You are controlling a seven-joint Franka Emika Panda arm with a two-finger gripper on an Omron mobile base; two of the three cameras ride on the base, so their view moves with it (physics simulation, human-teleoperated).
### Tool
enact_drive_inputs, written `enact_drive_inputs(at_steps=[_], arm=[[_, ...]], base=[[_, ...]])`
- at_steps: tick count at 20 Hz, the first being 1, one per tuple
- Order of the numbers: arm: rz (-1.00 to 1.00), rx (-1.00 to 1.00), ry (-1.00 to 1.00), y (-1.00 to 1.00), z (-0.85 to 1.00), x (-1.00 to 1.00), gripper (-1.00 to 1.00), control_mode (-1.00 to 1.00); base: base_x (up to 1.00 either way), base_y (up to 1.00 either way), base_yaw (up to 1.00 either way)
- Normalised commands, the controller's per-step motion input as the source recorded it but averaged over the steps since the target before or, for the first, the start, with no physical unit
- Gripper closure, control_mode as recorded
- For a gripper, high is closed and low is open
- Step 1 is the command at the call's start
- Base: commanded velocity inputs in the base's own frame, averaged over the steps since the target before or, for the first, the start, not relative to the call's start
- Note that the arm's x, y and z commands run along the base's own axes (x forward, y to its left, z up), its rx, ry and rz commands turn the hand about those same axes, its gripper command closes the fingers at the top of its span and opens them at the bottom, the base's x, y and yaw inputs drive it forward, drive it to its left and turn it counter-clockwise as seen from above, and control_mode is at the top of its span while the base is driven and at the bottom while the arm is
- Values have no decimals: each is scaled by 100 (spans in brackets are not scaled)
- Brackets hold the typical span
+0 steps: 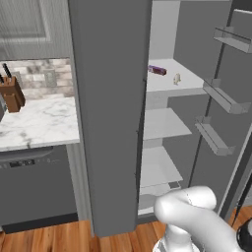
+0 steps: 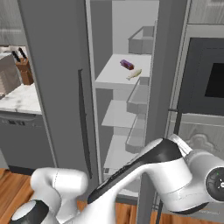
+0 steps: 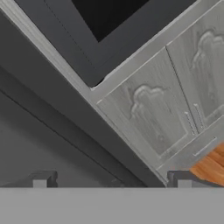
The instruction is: Pick up the frozen fish from the freezer, place it on any shelf in the fridge, and close the fridge and freezer doors when done.
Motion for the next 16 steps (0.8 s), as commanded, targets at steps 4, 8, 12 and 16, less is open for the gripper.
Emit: enact_drive_inputs(at_steps=[4, 8, 12, 16], arm=[[10, 0, 0, -57, -2, 33, -100, -100], [5, 1, 0, -14, 0, 48, -100, -100], [4, 5, 0, 0, -12, 61, -100, -100], [10, 6, 0, -2, -16, 62, -100, -100]], base=[[0, 0, 0], [0, 0, 0], [0, 0, 0], [0, 0, 0]])
